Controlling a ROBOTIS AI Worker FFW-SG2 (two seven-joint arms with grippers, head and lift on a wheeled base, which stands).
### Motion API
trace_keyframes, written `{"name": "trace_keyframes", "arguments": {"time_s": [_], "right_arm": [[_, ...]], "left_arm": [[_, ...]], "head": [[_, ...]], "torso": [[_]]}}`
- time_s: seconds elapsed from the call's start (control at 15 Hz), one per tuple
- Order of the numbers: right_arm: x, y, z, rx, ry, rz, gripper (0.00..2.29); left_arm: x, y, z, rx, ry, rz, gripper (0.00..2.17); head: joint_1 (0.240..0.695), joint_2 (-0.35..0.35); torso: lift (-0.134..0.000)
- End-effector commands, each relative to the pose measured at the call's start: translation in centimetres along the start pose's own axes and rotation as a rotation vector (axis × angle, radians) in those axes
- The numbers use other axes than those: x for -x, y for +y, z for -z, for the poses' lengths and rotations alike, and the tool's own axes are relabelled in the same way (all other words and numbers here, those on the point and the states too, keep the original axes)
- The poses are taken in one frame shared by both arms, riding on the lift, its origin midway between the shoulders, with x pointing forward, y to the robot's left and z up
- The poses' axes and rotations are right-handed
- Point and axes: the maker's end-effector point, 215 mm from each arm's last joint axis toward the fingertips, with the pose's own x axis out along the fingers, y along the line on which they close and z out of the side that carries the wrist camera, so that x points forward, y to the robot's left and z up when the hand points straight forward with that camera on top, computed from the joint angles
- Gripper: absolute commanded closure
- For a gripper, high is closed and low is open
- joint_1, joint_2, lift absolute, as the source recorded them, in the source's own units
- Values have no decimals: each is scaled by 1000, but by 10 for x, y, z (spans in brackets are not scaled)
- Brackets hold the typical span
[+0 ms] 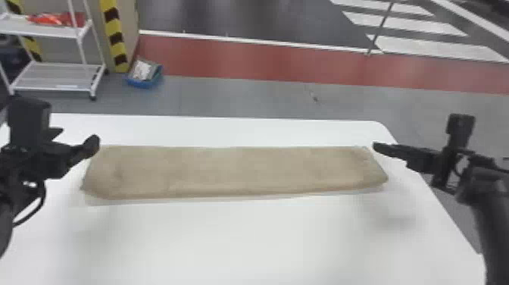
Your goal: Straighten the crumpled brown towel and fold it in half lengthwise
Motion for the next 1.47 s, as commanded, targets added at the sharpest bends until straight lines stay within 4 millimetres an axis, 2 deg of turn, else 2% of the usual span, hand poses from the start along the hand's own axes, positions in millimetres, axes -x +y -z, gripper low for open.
{"name": "trace_keyframes", "arguments": {"time_s": [0.0,0.13,0.2,0.4,0.47,0.6,0.87,1.4], "right_arm": [[17,-2,-3,13,25,-37,53],[25,-2,-11,31,38,-74,53],[27,5,-19,38,33,-112,53],[36,12,-40,95,25,-188,46],[38,15,-44,129,24,-226,46],[33,15,-37,171,47,-234,43],[21,11,-16,222,93,-203,26],[14,7,-3,236,131,-172,29]], "left_arm": [[10,16,7,170,25,70,70],[16,16,19,245,82,128,70],[19,13,29,257,125,141,70],[24,-6,45,307,248,204,70],[22,-10,43,299,271,211,70],[18,-19,46,294,315,223,70],[19,-24,49,293,338,231,70],[18,-27,51,285,343,232,70]], "head": [[695,-189],[695,-181],[695,-181],[695,-178],[695,-181],[695,-187],[695,-203],[695,-207]], "torso": [[-124],[-124],[-124],[-124],[-124],[-124],[-124],[-124]]}}
